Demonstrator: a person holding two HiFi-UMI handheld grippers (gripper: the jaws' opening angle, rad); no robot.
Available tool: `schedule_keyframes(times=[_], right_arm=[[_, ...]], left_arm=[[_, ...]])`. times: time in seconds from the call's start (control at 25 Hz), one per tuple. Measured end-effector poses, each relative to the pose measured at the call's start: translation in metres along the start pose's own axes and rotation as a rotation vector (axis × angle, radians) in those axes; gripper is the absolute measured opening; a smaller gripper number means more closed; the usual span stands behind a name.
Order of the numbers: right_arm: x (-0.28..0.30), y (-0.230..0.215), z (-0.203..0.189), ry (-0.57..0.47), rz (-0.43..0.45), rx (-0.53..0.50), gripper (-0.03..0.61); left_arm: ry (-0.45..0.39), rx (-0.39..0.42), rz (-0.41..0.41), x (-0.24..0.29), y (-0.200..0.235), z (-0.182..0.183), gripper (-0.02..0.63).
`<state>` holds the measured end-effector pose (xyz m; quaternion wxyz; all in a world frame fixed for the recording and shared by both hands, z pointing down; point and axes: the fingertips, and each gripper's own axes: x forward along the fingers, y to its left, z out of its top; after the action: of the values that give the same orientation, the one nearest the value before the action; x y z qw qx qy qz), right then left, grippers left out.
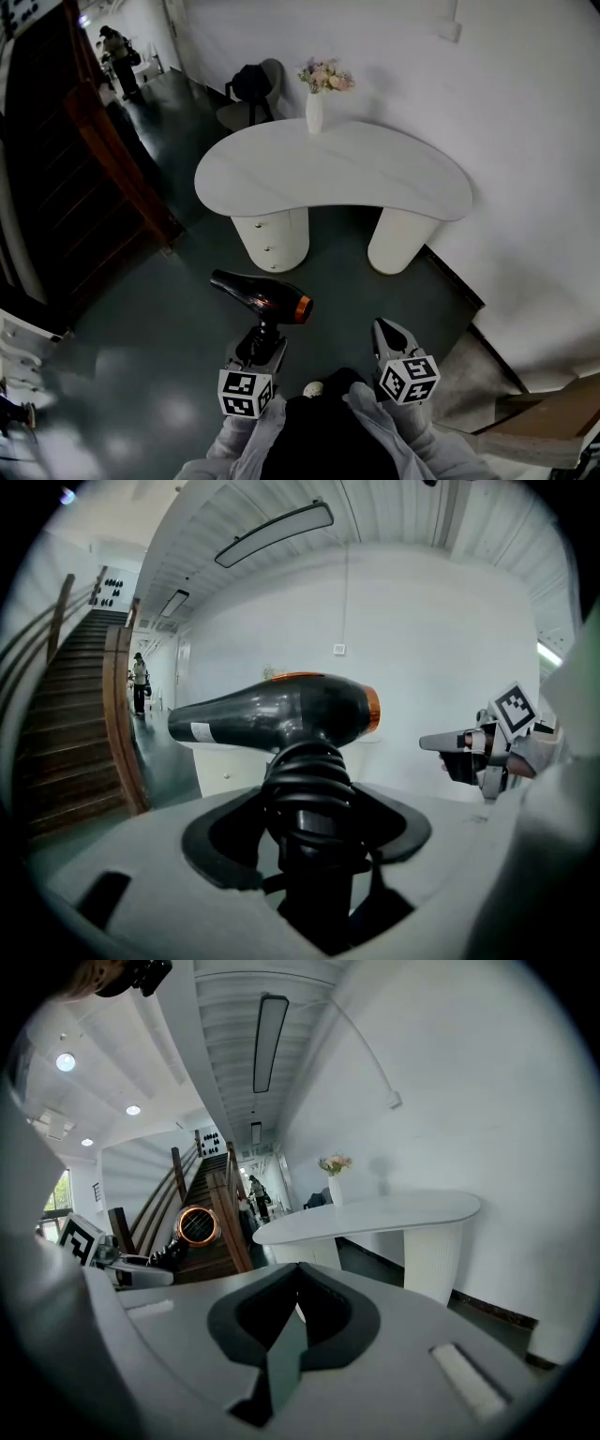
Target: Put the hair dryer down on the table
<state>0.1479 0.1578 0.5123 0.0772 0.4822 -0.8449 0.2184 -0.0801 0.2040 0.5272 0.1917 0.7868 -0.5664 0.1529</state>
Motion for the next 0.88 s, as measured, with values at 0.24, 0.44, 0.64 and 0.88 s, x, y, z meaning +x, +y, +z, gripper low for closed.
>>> schedule_keyframes(times=[0.24, 0.44, 0.64, 0.88], right_arm=[[0.029, -0.001, -0.004, 0.040, 0.028, -0.009, 0.012], [0.068, -0.005, 0.010, 0.054, 0.080, -0.026, 0.012], [0.112, -0.019, 0.039, 0.053, 0.104, -0.035, 0.012], [0.173, -0.048, 0.077, 0.056, 0.129, -0.061, 0.012]], left_arm=[[0.020, -0.036, 0.011, 0.010, 0.012, -0.010, 0.291], [0.024, -0.046, 0.041, 0.037, 0.029, 0.001, 0.291], [0.013, -0.054, 0.063, 0.075, 0.052, 0.032, 0.291], [-0.019, -0.055, 0.096, 0.131, 0.080, 0.075, 0.291]])
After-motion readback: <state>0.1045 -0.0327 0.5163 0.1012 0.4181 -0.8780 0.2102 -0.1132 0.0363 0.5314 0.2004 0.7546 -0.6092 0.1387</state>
